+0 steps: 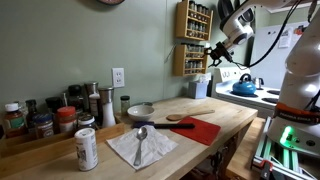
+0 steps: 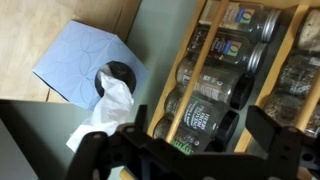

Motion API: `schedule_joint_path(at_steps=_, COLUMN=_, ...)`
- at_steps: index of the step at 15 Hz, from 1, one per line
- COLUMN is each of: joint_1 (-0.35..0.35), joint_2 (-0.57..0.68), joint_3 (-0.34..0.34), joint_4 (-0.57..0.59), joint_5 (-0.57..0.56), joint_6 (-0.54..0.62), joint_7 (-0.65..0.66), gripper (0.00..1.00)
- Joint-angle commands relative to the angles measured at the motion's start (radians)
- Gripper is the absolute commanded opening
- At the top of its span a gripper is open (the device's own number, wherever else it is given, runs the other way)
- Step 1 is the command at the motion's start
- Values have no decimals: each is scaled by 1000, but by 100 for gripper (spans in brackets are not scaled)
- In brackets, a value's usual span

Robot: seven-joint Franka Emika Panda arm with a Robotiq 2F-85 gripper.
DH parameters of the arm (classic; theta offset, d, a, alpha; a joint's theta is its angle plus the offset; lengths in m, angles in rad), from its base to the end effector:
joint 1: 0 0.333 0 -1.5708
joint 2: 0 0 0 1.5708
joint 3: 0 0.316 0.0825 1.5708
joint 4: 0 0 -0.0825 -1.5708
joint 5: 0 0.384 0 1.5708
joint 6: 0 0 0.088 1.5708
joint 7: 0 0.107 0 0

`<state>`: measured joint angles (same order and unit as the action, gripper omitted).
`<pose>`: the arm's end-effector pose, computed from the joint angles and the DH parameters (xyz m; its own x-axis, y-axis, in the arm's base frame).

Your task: Pick up the third spice bottle from the right on the bottom shelf of the bottom spice rack and put it on the table

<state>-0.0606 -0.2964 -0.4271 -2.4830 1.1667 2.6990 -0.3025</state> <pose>0.3976 -0.2497 0.4218 0.3005 -0.9397 0.1632 -0.5627 -0.3129 -0.7652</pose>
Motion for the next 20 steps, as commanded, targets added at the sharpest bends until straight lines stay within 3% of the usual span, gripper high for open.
schedule_joint_path(at_steps=1, joint_1=35, joint_2=45, joint_3=-20, joint_4=43, joint_5=137, joint_6=-1, joint_7=-34, gripper=100)
schedule_joint_path(at_steps=10, joint_1=31, joint_2=184, joint_3=-24, joint_4=132, joint_5=540, joint_6=-11, joint_7=-271, gripper=100)
schedule_joint_path(at_steps=20, joint_1=25, joint_2=282, joint_3=-15, joint_4=193, joint_5=745, joint_6=-23, joint_7=-393, gripper=100)
